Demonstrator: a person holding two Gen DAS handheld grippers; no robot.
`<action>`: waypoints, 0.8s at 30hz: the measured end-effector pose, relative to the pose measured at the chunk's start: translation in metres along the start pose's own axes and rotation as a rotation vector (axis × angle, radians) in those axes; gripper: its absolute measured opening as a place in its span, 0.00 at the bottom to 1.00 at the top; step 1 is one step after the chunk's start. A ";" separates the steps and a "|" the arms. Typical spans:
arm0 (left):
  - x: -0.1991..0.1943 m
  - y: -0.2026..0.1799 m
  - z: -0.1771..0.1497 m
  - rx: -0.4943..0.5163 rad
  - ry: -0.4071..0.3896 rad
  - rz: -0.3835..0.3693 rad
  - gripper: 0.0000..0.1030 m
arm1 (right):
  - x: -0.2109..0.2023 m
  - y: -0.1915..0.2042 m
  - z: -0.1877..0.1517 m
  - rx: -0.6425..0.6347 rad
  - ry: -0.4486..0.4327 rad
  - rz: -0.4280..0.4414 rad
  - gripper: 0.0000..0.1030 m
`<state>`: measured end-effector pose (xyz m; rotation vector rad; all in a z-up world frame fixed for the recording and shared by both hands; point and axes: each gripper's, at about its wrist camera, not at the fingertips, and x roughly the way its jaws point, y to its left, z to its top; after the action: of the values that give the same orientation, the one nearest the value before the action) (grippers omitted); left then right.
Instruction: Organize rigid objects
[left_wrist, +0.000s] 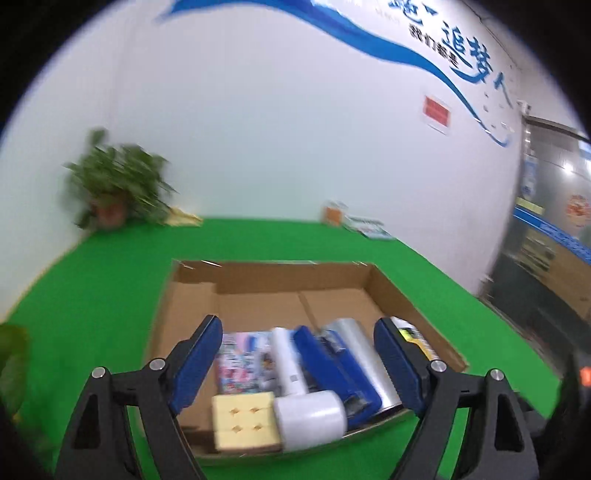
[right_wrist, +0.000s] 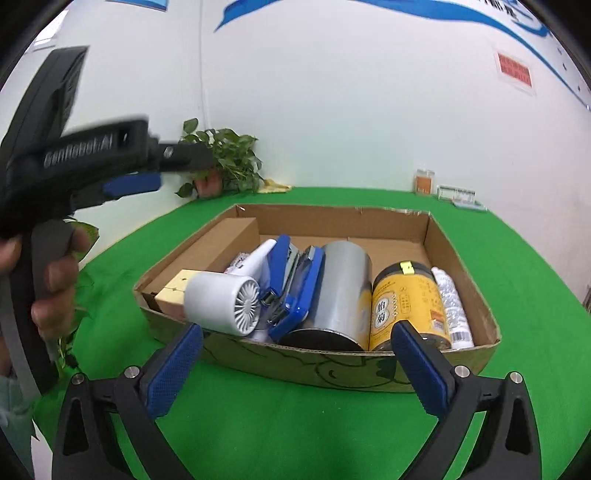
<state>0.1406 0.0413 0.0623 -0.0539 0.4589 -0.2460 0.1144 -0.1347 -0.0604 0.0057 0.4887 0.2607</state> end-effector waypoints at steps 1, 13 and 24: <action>-0.002 -0.003 -0.004 0.003 -0.018 0.034 0.82 | -0.009 0.003 0.002 -0.011 -0.003 -0.002 1.00; -0.028 -0.004 -0.076 -0.047 0.078 0.221 0.82 | -0.034 -0.008 -0.011 0.028 0.060 -0.166 0.99; -0.040 -0.014 -0.062 -0.018 0.114 0.231 0.82 | -0.051 -0.014 -0.015 0.038 0.050 -0.239 0.99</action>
<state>0.0755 0.0382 0.0253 -0.0043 0.5761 -0.0174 0.0677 -0.1622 -0.0507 -0.0226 0.5392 0.0170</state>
